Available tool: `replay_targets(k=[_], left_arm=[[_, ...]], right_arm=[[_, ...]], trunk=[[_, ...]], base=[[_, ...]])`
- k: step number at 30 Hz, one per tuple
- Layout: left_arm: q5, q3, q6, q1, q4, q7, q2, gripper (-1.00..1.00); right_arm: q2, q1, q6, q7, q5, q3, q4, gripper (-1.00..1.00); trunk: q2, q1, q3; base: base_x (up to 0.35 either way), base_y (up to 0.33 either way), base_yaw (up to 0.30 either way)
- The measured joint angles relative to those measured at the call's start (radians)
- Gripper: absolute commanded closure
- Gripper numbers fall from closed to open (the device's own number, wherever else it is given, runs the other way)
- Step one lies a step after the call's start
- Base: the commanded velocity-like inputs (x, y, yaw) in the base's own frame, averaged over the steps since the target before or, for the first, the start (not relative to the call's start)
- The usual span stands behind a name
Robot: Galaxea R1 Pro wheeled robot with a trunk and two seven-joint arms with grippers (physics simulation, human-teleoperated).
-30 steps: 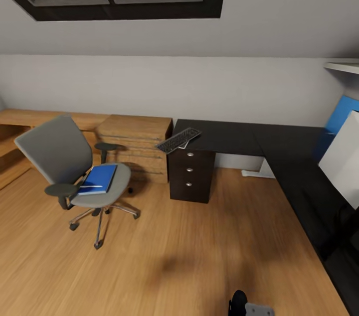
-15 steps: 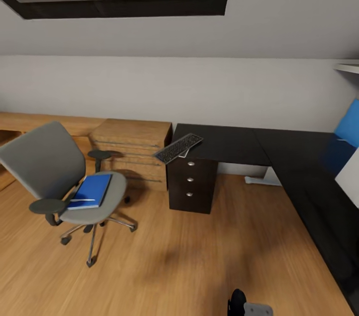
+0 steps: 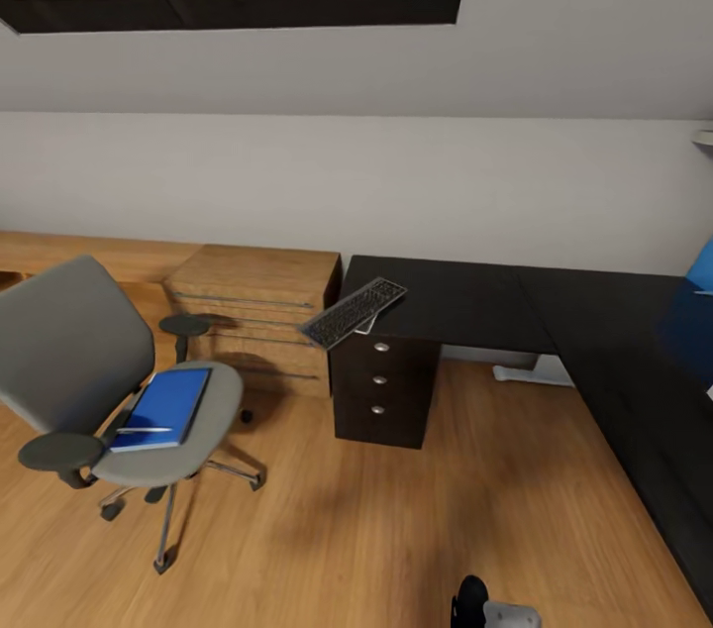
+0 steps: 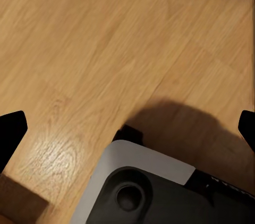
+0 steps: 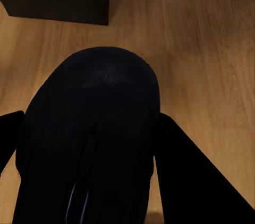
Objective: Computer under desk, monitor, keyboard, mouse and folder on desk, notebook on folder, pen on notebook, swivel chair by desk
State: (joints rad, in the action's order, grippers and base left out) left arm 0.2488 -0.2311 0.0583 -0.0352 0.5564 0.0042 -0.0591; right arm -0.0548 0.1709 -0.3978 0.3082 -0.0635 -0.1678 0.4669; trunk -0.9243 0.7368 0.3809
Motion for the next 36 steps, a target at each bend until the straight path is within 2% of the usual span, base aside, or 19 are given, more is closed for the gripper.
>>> replay_targets(k=[4, 5, 10, 28, 36], left_arm=[[0.0, 0.0, -0.001, 0.0, 0.0, 0.0, 0.0, -1.0], [0.0, -0.001, -0.031, 0.0, 0.001, 0.0, 0.0, -1.0], [0.0, -0.001, -0.06, 0.0, 0.002, 0.0, 0.001, -1.0], [0.0, 0.01, -0.063, 0.0, -0.001, -0.001, 0.01, -1.0], [-0.001, 0.01, -0.063, 0.0, -0.001, -0.001, 0.016, -1.0]], right_arm=[[0.0, 0.0, 0.0, 0.0, 0.0, 0.0, 0.001, 1.0], [0.0, 0.0, 0.0, 0.0, 0.0, 0.0, 0.002, 1.0], [0.0, 0.0, 0.0, 0.0, 0.0, 0.0, 0.002, 1.0], [0.0, 0.0, 0.0, 0.001, 0.0, 0.0, 0.003, 1.0], [0.0, 0.0, -0.001, 0.0, 0.0, 0.0, 0.002, 1.0]], trunk=[[0.0, 0.0, 0.0], [0.0, 0.0, 0.0], [0.0, 0.0, 0.0], [0.0, 0.0, 0.0], [0.0, 0.001, 0.0]], base=[[0.327, 0.0, 0.0], [0.327, 0.0, 0.0], [0.327, 0.0, 0.0], [0.296, -0.045, 0.0], [0.06, -0.02, 0.0]])
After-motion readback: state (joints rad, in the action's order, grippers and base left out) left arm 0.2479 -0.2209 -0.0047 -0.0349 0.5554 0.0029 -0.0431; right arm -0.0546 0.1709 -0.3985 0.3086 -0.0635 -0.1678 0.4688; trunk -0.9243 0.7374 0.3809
